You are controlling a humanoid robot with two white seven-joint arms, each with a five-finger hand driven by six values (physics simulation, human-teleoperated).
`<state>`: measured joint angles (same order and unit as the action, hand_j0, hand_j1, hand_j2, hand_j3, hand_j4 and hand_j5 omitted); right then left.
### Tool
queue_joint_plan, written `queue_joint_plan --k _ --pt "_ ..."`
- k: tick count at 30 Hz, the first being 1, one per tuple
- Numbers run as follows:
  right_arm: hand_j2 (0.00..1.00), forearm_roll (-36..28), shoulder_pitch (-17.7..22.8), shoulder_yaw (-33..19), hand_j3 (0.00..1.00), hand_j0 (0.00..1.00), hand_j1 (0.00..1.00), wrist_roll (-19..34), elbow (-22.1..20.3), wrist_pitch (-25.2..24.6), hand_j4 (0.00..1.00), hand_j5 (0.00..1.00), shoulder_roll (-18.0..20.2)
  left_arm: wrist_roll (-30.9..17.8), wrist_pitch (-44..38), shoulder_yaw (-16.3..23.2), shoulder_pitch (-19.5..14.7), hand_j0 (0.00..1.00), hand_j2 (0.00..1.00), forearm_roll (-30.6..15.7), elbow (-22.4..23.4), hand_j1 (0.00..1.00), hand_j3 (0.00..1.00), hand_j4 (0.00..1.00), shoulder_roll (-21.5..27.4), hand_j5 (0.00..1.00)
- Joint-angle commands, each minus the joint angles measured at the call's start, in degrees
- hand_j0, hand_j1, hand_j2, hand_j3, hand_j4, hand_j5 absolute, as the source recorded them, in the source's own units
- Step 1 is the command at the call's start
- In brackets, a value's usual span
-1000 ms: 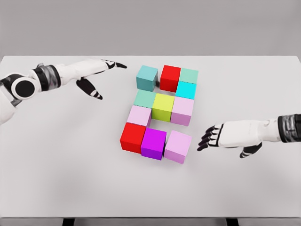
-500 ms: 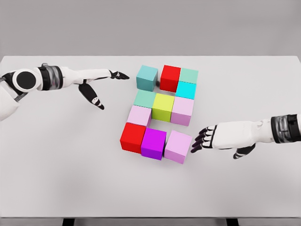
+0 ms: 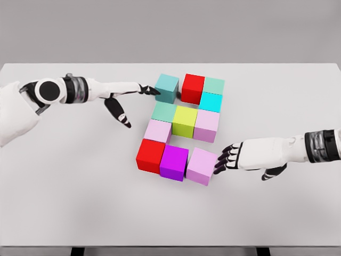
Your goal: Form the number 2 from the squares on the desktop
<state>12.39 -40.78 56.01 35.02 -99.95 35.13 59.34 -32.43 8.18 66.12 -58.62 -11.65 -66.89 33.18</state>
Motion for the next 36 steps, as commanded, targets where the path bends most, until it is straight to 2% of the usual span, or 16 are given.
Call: queue_joint_plan --k 1,4,20,26,33,36 --pt "1.00 -0.35 0.00 -0.03 1.00 1.00 1.00 -0.02 -0.15 -0.13 1.00 1.00 -0.01 0.00 -0.18 -0.03 0.00 1.00 1.00 -0.04 2.03 1.00 1.00 1.00 -1.45 1.00" --pt "1.00 -0.26 0.00 -0.03 1.00 1.00 1.00 -0.02 -0.33 -0.13 1.00 1.00 -0.01 0.00 -0.18 -0.03 -0.35 1.00 1.00 1.19 4.67 1.00 1.00 1.00 -2.85 1.00" --pt "1.00 -0.35 0.00 -0.03 1.00 1.00 1.00 -0.02 -0.59 -0.13 1.00 1.00 -0.36 0.00 -0.18 -0.03 -0.44 1.00 1.00 2.33 5.54 1.00 1.00 1.00 -5.14 1.00" --pt "1.00 -0.44 -0.53 -0.38 1.00 1.00 1.00 -0.02 3.10 -0.13 1.00 1.00 0.16 0.00 -0.18 -0.03 -0.70 1.00 1.00 3.65 6.86 1.00 1.00 1.00 -6.28 1.00" --pt "1.00 -0.44 -0.88 -0.46 1.00 1.00 1.00 -0.02 3.36 -0.13 1.00 1.00 -0.19 -0.09 -0.44 -0.03 -1.49 1.00 1.00 3.83 7.74 1.00 1.00 1.00 -7.07 1.00" --pt "1.00 -0.35 -0.79 -0.47 1.00 1.00 1.00 -0.02 3.89 -0.13 1.00 1.00 -0.36 -0.09 -0.44 -0.03 -2.02 1.00 1.00 6.38 10.64 1.00 1.00 1.00 -9.18 1.00"
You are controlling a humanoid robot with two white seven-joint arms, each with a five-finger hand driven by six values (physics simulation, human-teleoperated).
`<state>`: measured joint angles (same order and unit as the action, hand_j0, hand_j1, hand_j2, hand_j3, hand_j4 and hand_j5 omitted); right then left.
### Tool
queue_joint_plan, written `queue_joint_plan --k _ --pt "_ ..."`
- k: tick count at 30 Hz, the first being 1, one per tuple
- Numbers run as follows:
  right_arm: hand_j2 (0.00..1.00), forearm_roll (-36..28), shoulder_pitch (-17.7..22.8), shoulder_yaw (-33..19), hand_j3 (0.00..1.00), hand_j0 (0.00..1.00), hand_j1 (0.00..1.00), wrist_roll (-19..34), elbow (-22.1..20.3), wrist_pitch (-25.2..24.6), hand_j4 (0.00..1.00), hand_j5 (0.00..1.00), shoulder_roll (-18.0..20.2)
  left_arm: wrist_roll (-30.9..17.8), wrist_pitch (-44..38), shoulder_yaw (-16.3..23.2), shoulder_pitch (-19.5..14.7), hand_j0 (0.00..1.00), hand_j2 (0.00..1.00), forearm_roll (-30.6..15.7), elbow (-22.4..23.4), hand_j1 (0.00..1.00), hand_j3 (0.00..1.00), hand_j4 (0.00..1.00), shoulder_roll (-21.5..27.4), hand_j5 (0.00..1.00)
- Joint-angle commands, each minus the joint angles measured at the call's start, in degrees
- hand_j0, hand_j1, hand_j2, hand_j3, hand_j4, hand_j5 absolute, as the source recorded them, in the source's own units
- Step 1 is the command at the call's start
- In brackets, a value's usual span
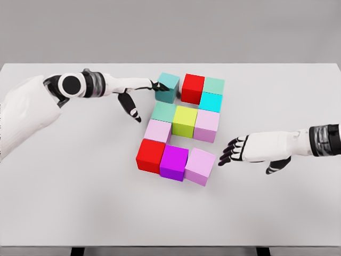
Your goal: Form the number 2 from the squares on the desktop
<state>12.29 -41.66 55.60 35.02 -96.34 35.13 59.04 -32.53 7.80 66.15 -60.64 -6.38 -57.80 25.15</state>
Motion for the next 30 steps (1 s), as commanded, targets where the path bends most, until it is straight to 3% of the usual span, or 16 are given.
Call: queue_joint_plan --k 1,30 --pt "1.00 -0.25 0.09 -0.05 1.00 1.00 1.00 -0.02 0.72 -0.13 1.00 1.00 -0.07 0.01 -0.06 -0.06 -0.09 1.00 1.00 1.20 2.69 1.00 1.00 1.00 -1.60 1.00" --pt "1.00 -0.34 -0.53 -0.05 1.00 1.00 1.00 -0.02 0.46 -0.13 1.00 1.00 -1.30 0.01 0.46 -0.32 -0.79 1.00 1.00 4.45 2.95 1.00 1.00 1.00 -2.57 1.00"
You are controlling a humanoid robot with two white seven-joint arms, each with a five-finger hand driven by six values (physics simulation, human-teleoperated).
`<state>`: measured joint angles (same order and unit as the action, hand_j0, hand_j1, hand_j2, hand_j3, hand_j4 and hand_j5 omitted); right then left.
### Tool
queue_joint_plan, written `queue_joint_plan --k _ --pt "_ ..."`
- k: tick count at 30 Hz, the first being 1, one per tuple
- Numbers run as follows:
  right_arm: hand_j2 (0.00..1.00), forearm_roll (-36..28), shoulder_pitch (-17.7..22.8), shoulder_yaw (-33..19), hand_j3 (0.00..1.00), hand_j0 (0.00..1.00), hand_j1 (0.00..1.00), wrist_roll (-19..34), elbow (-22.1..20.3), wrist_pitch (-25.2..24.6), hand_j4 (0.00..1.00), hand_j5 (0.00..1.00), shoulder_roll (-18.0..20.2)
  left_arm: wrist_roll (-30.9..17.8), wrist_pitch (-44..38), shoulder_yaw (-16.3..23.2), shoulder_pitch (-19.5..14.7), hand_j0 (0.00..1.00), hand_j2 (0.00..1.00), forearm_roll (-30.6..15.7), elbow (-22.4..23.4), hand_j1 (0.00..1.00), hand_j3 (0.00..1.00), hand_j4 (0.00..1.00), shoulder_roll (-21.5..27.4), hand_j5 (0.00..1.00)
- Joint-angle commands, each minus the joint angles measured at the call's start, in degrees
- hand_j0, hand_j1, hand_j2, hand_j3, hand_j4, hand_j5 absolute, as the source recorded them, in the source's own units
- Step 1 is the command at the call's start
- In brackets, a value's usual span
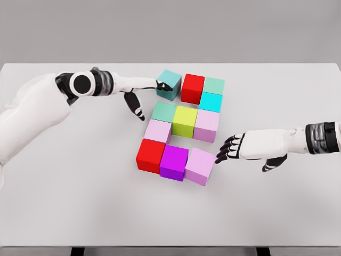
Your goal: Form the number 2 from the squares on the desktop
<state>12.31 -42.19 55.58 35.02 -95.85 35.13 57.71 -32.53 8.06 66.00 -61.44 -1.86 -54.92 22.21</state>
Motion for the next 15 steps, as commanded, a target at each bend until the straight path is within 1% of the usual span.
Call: queue_joint_plan --k 1,5,6,8,10,13,15 --pt "1.00 -0.35 0.00 -0.04 1.00 1.00 1.00 -0.02 -0.04 -0.13 1.00 1.00 -0.05 0.02 0.38 -0.17 0.00 1.00 1.00 -0.08 -0.10 1.00 1.00 1.00 1.34 1.00" --pt "1.00 -0.35 0.00 -0.04 1.00 1.00 1.00 -0.02 -0.13 -0.13 1.00 1.00 -0.05 0.02 1.78 -0.44 0.00 1.00 1.00 -0.16 -0.28 1.00 1.00 1.00 4.50 1.00" --pt "1.00 -0.35 0.00 -0.04 1.00 1.00 1.00 -0.02 -0.13 -0.13 1.00 1.00 -0.05 0.02 1.78 -0.61 -0.09 1.00 1.00 0.01 0.51 1.00 1.00 1.00 5.03 1.00" --pt "1.00 -0.35 0.00 -0.04 1.00 1.00 1.00 -0.02 -0.13 -0.13 1.00 1.00 -0.14 0.02 1.69 -0.70 -0.18 1.00 1.00 0.36 2.89 1.00 1.00 1.00 4.68 1.00" --pt "1.00 -0.35 0.00 -0.04 1.00 1.00 1.00 -0.02 -0.22 -0.13 1.00 1.00 -0.31 0.02 1.34 -0.79 -0.35 1.00 1.00 1.15 3.59 1.00 1.00 1.00 4.24 1.00" --pt "1.00 -0.44 -0.09 -0.04 1.00 1.00 1.00 -0.02 -0.22 -0.13 1.00 1.00 -0.31 0.02 1.17 -0.88 -0.79 1.00 1.00 2.38 6.31 1.00 1.00 1.00 2.84 1.00" --pt "1.00 -0.44 -0.09 -0.04 1.00 1.00 1.00 -0.02 -0.31 -0.13 1.00 1.00 -0.32 0.10 0.90 -0.96 -1.05 1.00 1.00 3.53 9.48 1.00 1.00 1.00 1.17 1.00"
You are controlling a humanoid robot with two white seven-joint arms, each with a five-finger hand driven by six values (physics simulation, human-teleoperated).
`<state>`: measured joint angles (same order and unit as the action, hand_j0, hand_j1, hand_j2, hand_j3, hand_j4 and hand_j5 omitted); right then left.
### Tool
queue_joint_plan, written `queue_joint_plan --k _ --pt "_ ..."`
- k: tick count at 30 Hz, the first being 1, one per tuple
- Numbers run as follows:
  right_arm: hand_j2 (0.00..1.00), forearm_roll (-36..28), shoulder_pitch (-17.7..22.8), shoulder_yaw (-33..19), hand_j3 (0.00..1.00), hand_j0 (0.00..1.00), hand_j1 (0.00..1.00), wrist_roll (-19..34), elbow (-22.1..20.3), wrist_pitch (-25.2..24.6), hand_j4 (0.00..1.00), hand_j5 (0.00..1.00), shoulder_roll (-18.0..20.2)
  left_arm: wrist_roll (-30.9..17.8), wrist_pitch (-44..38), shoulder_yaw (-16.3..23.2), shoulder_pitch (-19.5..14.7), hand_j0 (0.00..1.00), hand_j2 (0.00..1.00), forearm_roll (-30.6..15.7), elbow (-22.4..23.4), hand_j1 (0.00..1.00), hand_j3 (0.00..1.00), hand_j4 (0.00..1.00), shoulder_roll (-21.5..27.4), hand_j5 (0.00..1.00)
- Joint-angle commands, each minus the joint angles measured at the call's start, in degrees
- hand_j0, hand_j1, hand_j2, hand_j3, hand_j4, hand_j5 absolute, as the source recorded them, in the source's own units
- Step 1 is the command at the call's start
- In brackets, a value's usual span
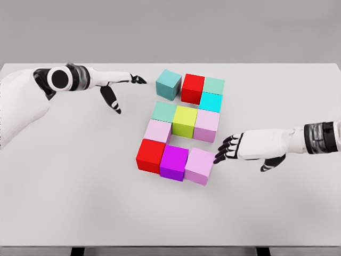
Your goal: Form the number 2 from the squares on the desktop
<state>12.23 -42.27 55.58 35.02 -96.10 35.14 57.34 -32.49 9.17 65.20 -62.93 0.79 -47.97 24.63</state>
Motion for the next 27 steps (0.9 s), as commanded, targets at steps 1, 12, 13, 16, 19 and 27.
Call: queue_joint_plan --k 1,12,13,16,19,27 --pt "1.00 -0.37 0.00 -0.03 1.00 1.00 1.00 -0.02 -0.06 -0.14 1.00 1.00 -0.03 0.06 -0.21 -0.16 0.00 1.00 1.00 0.97 3.14 1.00 1.00 1.00 -1.60 1.00" --pt "1.00 -0.54 -0.09 -0.30 1.00 1.00 1.00 -0.02 0.73 -0.14 1.00 1.00 0.32 0.06 -0.30 -0.07 -0.62 1.00 1.00 1.41 3.41 1.00 1.00 1.00 -3.45 1.00" --pt "1.00 -0.98 -0.52 -0.56 1.00 1.00 1.00 -0.02 2.05 -0.14 1.00 1.00 0.49 0.06 -0.21 -0.07 -0.62 1.00 1.00 1.49 3.41 1.00 1.00 1.00 -3.71 1.00" --pt "1.00 -2.21 -1.32 -2.67 1.00 1.00 1.00 -0.02 5.83 -0.14 1.00 1.00 0.76 0.06 -0.30 -0.07 -0.62 1.00 1.00 2.02 3.23 1.00 1.00 1.00 -4.16 1.00" --pt "1.00 -8.53 -1.58 -4.51 1.00 1.00 1.00 -0.02 10.13 -0.14 1.00 1.00 0.67 0.06 -0.21 -0.07 -0.97 1.00 1.00 2.11 2.71 1.00 1.00 1.00 -4.16 1.00" --pt "1.00 -34.55 -2.11 -4.69 1.00 1.00 1.00 -0.02 21.03 -0.14 1.00 1.00 0.06 -0.03 -0.12 0.02 -1.06 1.00 1.00 2.29 2.27 1.00 1.00 1.00 -4.68 1.00"
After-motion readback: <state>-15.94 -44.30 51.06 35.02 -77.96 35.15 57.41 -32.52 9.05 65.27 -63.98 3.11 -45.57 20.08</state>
